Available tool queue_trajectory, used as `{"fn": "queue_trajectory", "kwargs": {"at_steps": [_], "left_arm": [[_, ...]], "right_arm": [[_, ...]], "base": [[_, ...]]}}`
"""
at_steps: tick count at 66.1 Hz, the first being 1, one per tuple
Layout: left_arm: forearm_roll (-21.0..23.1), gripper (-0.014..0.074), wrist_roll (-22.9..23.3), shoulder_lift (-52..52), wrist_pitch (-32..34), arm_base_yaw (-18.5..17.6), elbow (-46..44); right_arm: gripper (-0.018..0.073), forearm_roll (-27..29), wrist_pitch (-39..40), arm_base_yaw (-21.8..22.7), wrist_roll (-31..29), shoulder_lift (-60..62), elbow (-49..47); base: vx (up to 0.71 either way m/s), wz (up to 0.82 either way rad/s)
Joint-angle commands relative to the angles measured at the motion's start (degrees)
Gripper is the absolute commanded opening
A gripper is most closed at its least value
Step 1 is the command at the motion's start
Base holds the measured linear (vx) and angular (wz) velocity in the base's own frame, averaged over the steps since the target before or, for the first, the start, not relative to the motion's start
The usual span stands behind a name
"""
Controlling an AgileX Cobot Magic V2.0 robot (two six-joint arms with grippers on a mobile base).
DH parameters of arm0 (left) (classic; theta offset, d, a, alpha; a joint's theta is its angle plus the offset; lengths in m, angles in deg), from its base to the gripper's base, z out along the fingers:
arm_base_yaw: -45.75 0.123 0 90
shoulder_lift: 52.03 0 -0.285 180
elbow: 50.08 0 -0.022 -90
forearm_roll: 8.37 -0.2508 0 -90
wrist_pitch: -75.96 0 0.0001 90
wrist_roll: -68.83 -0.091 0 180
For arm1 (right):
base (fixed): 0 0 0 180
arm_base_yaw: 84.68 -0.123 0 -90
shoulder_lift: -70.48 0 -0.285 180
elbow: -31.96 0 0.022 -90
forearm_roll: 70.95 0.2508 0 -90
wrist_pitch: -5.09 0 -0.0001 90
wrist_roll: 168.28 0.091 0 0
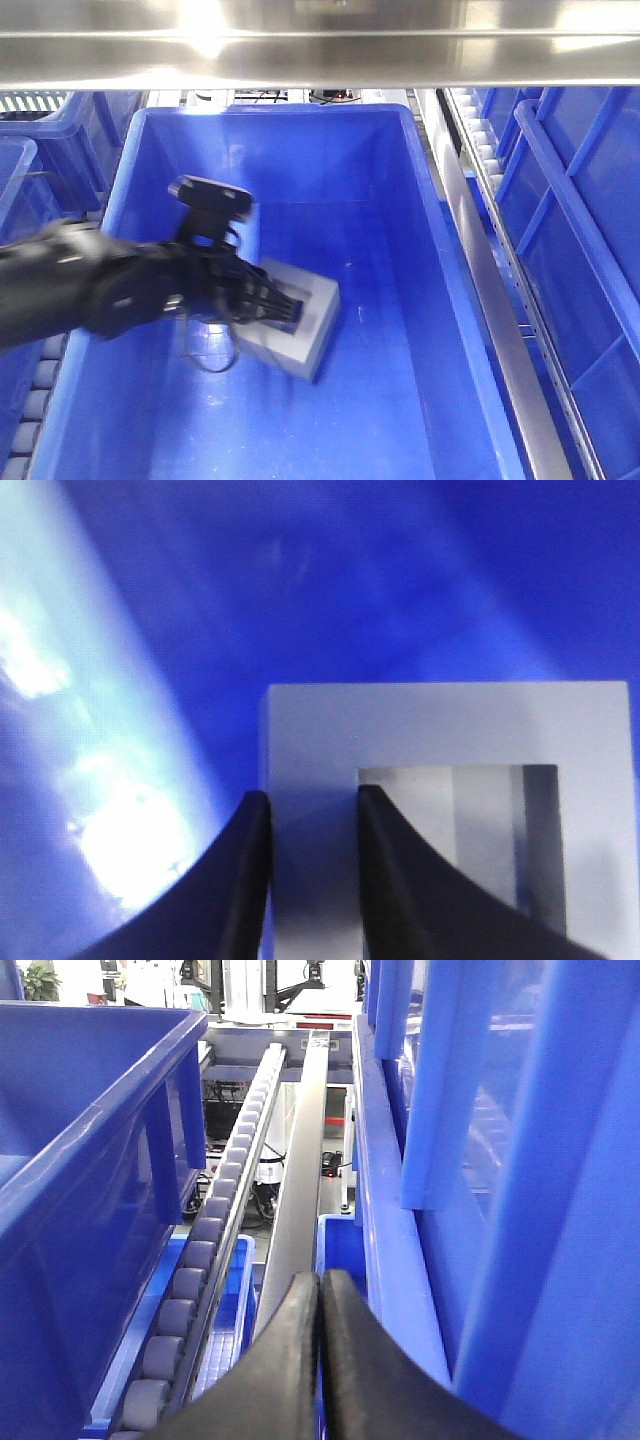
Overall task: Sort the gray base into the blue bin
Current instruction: 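Lower the gray block into the blue bin with the left gripper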
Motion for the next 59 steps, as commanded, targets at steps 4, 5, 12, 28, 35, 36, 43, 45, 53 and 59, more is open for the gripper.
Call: {"fn": "queue_trajectory", "kwargs": {"at_steps": [4, 5, 12, 28, 35, 36, 43, 45, 53, 59], "left_arm": [[0.6, 0.0078, 1.4, 0.5, 3.0, -0.4, -2.8], [0.6, 0.0083, 1.6, 0.3, 3.0, -0.4, -2.7], [0.6, 0.0124, 2.5, -0.1, 3.0, -0.3, -2.7], [0.6, 0.0254, 2.5, 0.1, 2.5, -0.3, -2.7], [0.6, 0.0295, 2.5, 0.2, 2.0, -0.3, -2.7], [0.6, 0.0299, 2.5, 0.3, 2.0, -0.3, -2.7], [0.6, 0.031, 2.5, 1.4, 1.6, -0.4, -2.7], [0.6, 0.031, 2.4, 2.1, 1.5, -0.4, -2.7], [0.6, 0.0307, 1.7, 5.0, 0.1, -0.4, -2.5], [0.5, 0.0307, 0.5, 8.0, 0.1, -0.4, -1.4]], "right_arm": [[-0.0009, -0.6, 4.4, 0.0, -0.3, 0.7, 0.8], [-0.0009, -0.6, 4.4, 0.0, -0.3, 0.7, 0.8], [-0.0009, -0.6, 4.4, 0.0, -0.3, 0.7, 0.8], [-0.0009, -0.6, 4.4, 0.0, -0.3, 0.7, 0.8], [-0.0009, -0.6, 4.4, 0.0, -0.3, 0.7, 0.8], [-0.0009, -0.6, 4.4, 0.0, -0.3, 0.7, 0.8], [-0.0009, -0.6, 4.4, 0.0, -0.3, 0.7, 0.8], [-0.0009, -0.6, 4.4, 0.0, -0.3, 0.7, 0.8], [-0.0009, -0.6, 4.4, 0.0, -0.3, 0.7, 0.8], [-0.0009, -0.6, 4.4, 0.0, -0.3, 0.7, 0.8]], "base": [[0.0, 0.0], [0.0, 0.0], [0.0, 0.0], [0.0, 0.0], [0.0, 0.0], [0.0, 0.0], [0.0, 0.0], [0.0, 0.0], [0.0, 0.0], [0.0, 0.0]]}}
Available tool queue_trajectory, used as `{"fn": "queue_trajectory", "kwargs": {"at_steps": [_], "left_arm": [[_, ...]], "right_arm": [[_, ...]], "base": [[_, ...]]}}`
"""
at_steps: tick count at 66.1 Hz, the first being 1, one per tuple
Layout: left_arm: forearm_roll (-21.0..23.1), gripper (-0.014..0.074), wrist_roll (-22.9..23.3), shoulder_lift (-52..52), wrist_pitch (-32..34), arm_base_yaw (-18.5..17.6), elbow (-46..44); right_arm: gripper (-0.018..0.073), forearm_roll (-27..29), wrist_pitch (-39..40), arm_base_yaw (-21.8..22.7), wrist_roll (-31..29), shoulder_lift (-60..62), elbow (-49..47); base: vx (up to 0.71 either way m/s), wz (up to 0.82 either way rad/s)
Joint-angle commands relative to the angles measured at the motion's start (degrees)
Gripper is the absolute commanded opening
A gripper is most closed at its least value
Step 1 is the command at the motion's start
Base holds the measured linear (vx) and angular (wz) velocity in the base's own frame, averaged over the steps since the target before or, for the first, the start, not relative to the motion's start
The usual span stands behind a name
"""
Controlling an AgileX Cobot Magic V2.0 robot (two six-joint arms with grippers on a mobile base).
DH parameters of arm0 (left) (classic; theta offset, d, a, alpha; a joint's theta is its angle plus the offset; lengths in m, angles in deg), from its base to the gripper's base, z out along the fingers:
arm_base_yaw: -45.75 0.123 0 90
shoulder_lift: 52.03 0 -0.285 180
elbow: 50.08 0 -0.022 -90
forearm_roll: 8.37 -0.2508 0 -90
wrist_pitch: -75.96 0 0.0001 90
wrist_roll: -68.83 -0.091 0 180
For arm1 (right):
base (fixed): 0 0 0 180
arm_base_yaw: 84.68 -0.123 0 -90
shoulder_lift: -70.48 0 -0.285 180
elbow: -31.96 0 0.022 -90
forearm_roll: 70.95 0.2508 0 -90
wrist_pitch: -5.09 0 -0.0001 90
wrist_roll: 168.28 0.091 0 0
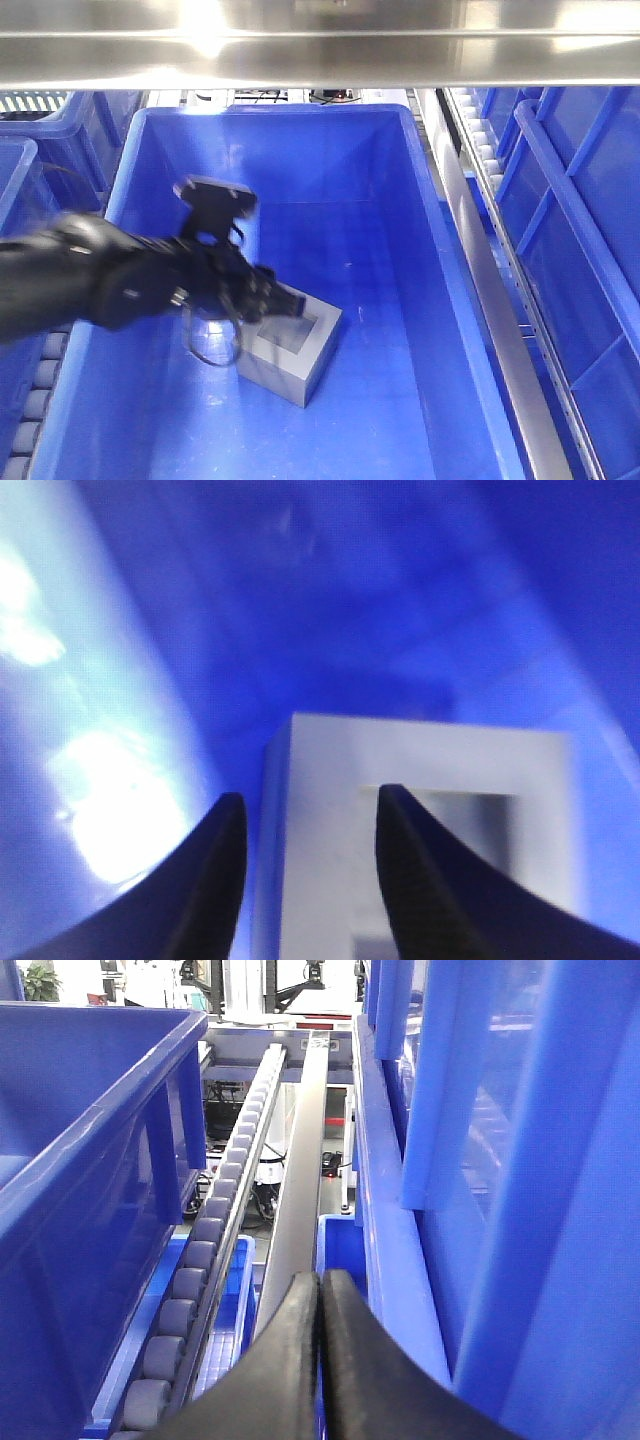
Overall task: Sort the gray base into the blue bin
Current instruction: 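Lower the gray block into the blue bin with the left gripper, then open the left gripper and withdraw it from the bin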
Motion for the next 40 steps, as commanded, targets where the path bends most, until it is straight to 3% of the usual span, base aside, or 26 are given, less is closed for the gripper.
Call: {"fn": "queue_trajectory", "kwargs": {"at_steps": [1, 40], "left_arm": [[0.4, 0.0307, -1.0, 5.6, 2.4, -0.4, -0.1], [0.0, 0.0307, -5.1, 37.6, 3.0, -0.4, 19.0]], "right_arm": [[-0.0009, -0.6, 4.4, 0.0, -0.3, 0.7, 0.8], [-0.0009, -0.6, 4.4, 0.0, -0.3, 0.7, 0.8]], "base": [[0.0, 0.0], [0.0, 0.0]]}}
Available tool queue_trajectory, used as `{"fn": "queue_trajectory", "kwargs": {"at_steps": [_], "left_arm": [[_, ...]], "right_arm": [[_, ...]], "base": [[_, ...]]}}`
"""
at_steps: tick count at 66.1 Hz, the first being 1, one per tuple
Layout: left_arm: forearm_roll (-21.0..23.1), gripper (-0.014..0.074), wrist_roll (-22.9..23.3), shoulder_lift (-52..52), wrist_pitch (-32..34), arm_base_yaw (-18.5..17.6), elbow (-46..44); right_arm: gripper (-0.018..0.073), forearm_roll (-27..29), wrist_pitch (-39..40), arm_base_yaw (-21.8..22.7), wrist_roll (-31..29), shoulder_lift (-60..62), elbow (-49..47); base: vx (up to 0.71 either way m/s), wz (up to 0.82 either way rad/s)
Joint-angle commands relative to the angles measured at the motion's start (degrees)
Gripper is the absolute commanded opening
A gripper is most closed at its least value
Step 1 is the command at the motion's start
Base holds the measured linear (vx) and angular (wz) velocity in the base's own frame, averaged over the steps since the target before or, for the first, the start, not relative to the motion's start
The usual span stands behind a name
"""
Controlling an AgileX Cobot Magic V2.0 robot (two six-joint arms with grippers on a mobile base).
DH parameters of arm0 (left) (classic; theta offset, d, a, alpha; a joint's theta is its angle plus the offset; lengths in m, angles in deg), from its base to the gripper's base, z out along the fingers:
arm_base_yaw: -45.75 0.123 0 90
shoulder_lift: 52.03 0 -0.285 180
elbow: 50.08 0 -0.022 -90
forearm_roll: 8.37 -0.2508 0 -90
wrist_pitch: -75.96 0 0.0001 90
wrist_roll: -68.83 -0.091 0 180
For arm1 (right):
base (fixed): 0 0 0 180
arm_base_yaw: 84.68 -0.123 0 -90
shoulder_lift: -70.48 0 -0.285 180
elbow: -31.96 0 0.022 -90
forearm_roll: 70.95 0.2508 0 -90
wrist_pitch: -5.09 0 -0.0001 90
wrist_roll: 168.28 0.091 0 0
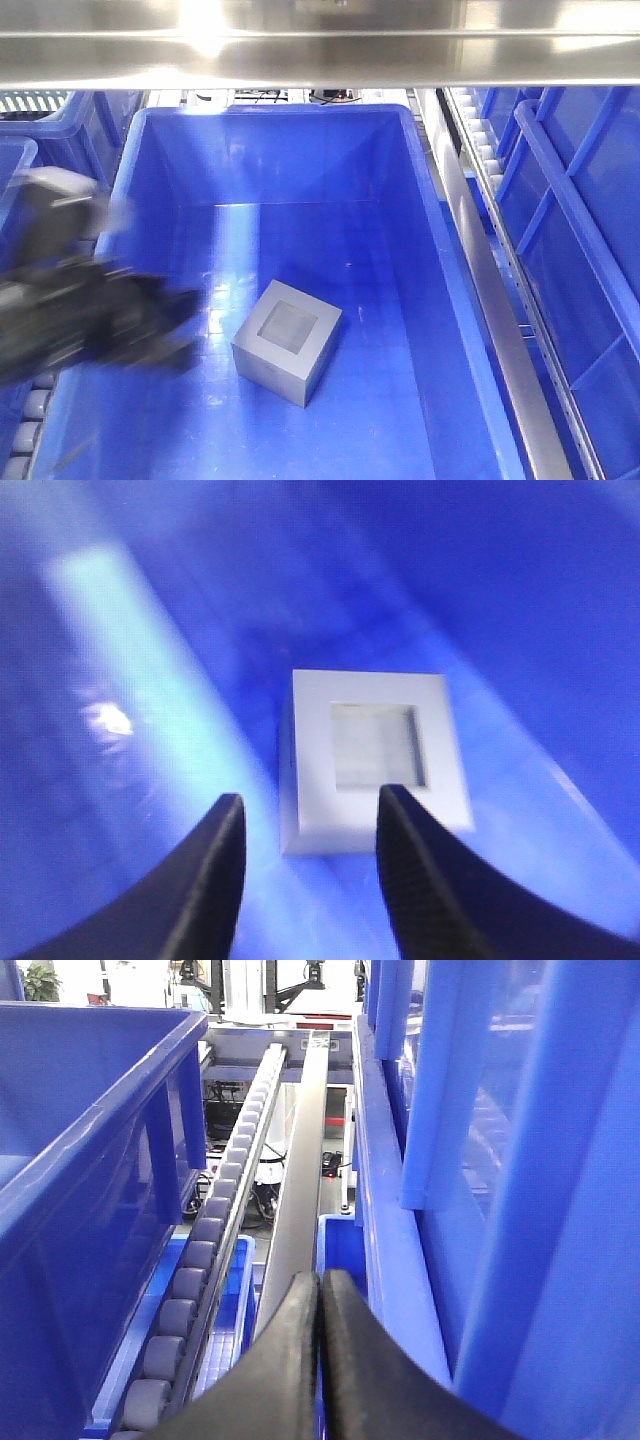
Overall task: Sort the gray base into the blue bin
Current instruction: 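Open the left gripper and withdraw it from the bin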
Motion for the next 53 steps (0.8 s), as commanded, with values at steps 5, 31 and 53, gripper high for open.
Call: {"fn": "queue_trajectory", "kwargs": {"at_steps": [5, 31, 53], "left_arm": [[0.1, 0.0307, -0.1, 10.0, 0.9, -0.4, 2.2], [0.1, 0.0307, -4.7, 38.0, -6.4, -0.4, 9.7], [0.0, 0.0288, -8.0, 56.5, -11.0, -0.3, 14.5]], "right_arm": [[-0.0009, -0.6, 4.4, 0.0, -0.3, 0.7, 0.8], [-0.0009, -0.6, 4.4, 0.0, -0.3, 0.7, 0.8], [-0.0009, -0.6, 4.4, 0.0, -0.3, 0.7, 0.8]], "base": [[0.0, 0.0], [0.0, 0.0], [0.0, 0.0]]}}
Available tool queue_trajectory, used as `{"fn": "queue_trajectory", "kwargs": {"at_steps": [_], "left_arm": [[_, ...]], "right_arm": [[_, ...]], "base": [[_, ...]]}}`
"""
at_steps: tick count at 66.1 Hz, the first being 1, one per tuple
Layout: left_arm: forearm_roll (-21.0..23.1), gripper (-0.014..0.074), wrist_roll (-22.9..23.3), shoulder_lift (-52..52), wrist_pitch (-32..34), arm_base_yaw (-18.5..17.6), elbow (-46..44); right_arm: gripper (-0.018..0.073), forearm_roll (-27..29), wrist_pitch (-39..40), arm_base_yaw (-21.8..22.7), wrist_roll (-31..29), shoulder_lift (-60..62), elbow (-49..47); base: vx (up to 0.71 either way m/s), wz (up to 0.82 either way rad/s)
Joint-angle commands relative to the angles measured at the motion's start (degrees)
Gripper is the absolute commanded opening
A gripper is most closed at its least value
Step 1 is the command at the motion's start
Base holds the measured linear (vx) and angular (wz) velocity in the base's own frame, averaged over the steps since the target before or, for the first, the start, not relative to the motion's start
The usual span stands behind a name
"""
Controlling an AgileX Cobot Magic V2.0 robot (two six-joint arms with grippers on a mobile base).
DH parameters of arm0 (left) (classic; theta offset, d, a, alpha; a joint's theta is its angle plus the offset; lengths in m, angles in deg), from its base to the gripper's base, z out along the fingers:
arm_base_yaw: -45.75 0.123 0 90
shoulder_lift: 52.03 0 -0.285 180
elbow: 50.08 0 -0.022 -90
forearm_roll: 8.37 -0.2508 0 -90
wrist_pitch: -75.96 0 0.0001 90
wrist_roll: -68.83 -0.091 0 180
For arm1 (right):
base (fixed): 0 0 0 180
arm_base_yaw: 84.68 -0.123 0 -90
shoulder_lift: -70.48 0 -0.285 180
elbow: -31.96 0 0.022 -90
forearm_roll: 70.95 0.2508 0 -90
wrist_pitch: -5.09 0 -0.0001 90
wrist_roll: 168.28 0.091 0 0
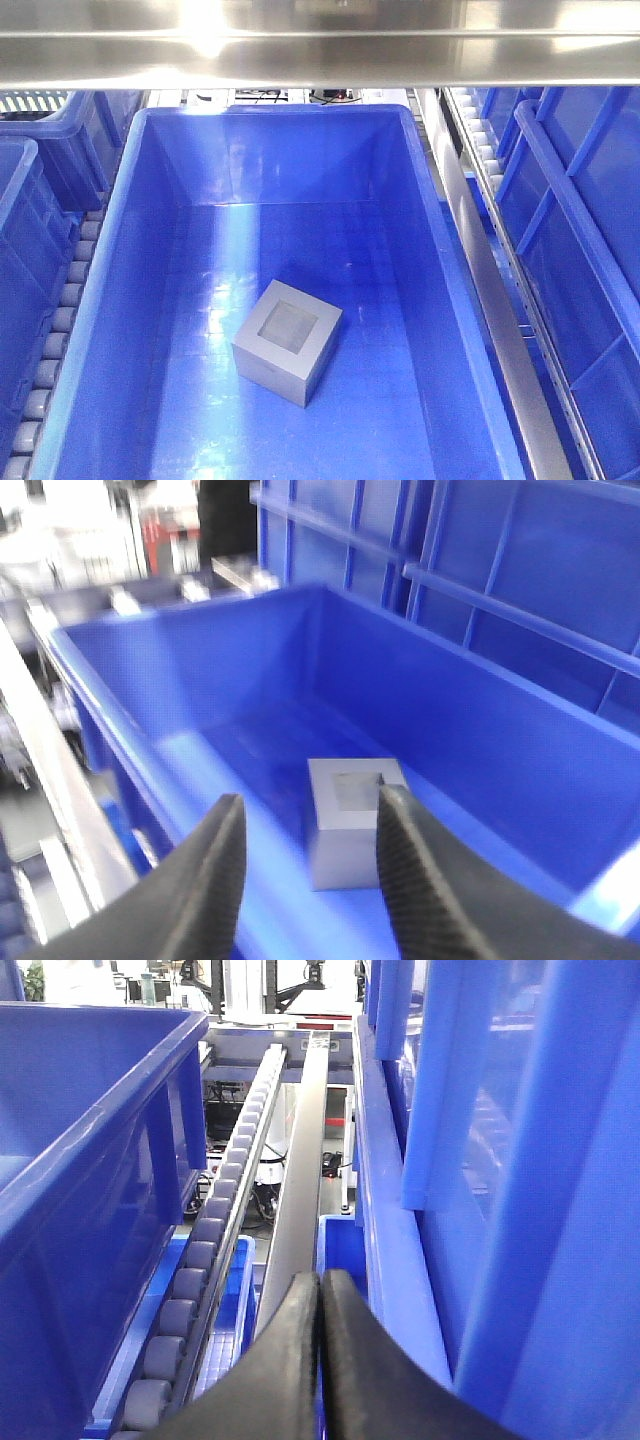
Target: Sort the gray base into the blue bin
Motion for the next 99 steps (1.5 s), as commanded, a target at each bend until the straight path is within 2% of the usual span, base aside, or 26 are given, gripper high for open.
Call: {"fn": "queue_trajectory", "kwargs": {"at_steps": [1, 7, 15, 69, 76, 91, 99], "left_arm": [[0.0, 0.0281, -0.9, 1.6, 2.4, -0.3, -0.2], [0.0, 0.0185, -0.9, 2.6, 2.3, -0.3, 0.4], [-0.1, -0.001, -0.9, 2.7, 3.4, -0.3, 0.9], [0.4, -0.0006, -0.7, 2.7, 2.6, 0.2, 1.4], [0.7, -0.0006, -0.1, 2.7, 3.8, 4.3, 1.4], [0.5, -0.0006, 0.0, 2.7, 7.6, 20.1, 3.6], [0.5, -0.0006, 0.0, 2.7, 12.7, 26.4, 8.1]], "right_arm": [[-0.0009, -0.6, 4.4, 0.0, -0.3, 0.7, 0.8], [-0.0009, -0.6, 4.4, 0.0, -0.3, 0.7, 0.8], [-0.0009, -0.6, 4.4, 0.0, -0.3, 0.7, 0.8], [-0.0009, -0.6, 4.4, 0.0, -0.3, 0.7, 0.8], [-0.0009, -0.6, 4.4, 0.0, -0.3, 0.7, 0.8], [-0.0009, -0.6, 4.4, 0.0, -0.3, 0.7, 0.8], [-0.0009, -0.6, 4.4, 0.0, -0.3, 0.7, 0.8]], "base": [[0.0, 0.0], [0.0, 0.0], [0.0, 0.0], [0.0, 0.0], [0.0, 0.0], [0.0, 0.0], [0.0, 0.0]]}}
